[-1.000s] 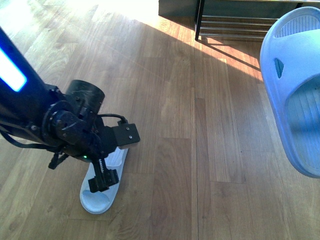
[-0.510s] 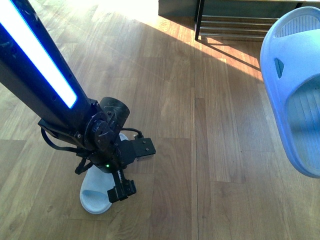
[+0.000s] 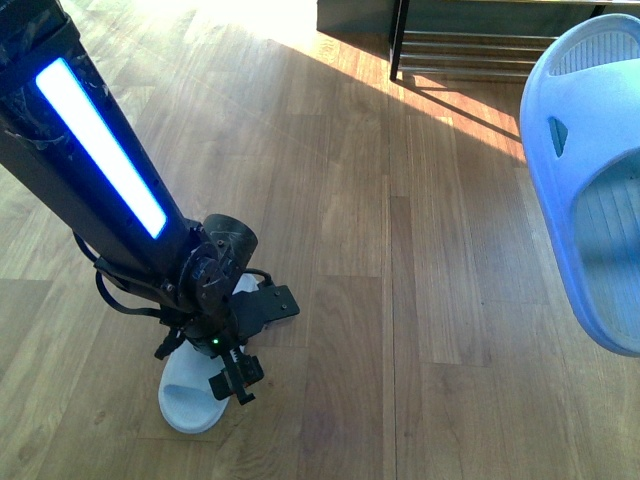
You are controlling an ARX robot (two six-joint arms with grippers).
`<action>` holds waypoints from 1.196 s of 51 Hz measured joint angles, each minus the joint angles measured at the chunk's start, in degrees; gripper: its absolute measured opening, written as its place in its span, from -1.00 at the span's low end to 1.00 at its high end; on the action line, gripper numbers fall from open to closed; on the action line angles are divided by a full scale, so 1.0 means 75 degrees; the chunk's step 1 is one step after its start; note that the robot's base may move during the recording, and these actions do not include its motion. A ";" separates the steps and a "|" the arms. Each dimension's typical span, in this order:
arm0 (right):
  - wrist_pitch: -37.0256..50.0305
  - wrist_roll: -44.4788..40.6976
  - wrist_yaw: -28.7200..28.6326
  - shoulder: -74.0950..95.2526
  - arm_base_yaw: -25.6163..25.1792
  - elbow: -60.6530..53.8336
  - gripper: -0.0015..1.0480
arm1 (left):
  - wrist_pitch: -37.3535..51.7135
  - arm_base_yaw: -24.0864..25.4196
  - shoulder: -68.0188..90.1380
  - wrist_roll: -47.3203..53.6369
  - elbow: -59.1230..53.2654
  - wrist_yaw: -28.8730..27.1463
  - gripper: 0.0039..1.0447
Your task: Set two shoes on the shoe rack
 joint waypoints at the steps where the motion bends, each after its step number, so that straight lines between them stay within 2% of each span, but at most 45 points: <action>1: 0.0000 0.0000 0.0000 0.0000 0.0000 0.0000 -0.96 | -0.0017 0.0000 0.0017 -0.0003 0.0003 0.0000 0.21; 18: 0.0000 0.0000 0.0003 0.0000 0.0000 0.0000 -0.96 | -0.0038 0.0009 0.0152 -0.0574 0.0029 0.0047 -0.50; 27: 0.0000 0.0000 0.0000 0.0000 0.0000 0.0000 -0.96 | 0.0653 0.0073 0.0082 -0.1725 -0.0207 0.0358 -0.91; 29: 0.0000 0.0000 0.0000 0.0000 0.0000 0.0000 -0.96 | 0.0973 0.0108 0.0023 -0.2261 -0.0350 0.0414 -0.97; 34: 0.0000 0.0000 0.0000 0.0000 0.0000 0.0000 -0.96 | 0.2127 0.0192 -0.0256 -0.4030 -0.0781 0.0513 -0.97; 40: 0.0000 0.0000 0.0000 0.0000 0.0000 0.0000 -0.96 | 0.3608 0.0326 -0.0799 -0.6202 -0.1396 0.0248 -0.97; 44: 0.0000 0.0000 0.0003 0.0000 0.0000 0.0000 -0.96 | 0.4800 0.0565 -0.1227 -0.8291 -0.1996 0.0128 -0.97; 50: 0.0000 0.0000 0.0000 0.0000 0.0000 0.0000 -0.96 | 0.6714 0.1035 -0.1719 -1.1505 -0.3107 -0.0449 -0.97; 56: 0.0000 0.0000 0.0000 0.0000 0.0000 0.0000 -0.96 | 0.8408 0.1297 -0.1865 -1.4169 -0.4083 -0.0962 -0.97; 61: 0.0000 0.0000 0.0000 0.0000 0.0000 0.0000 -0.96 | 0.8629 0.1259 -0.1746 -1.5714 -0.4275 -0.1145 -0.97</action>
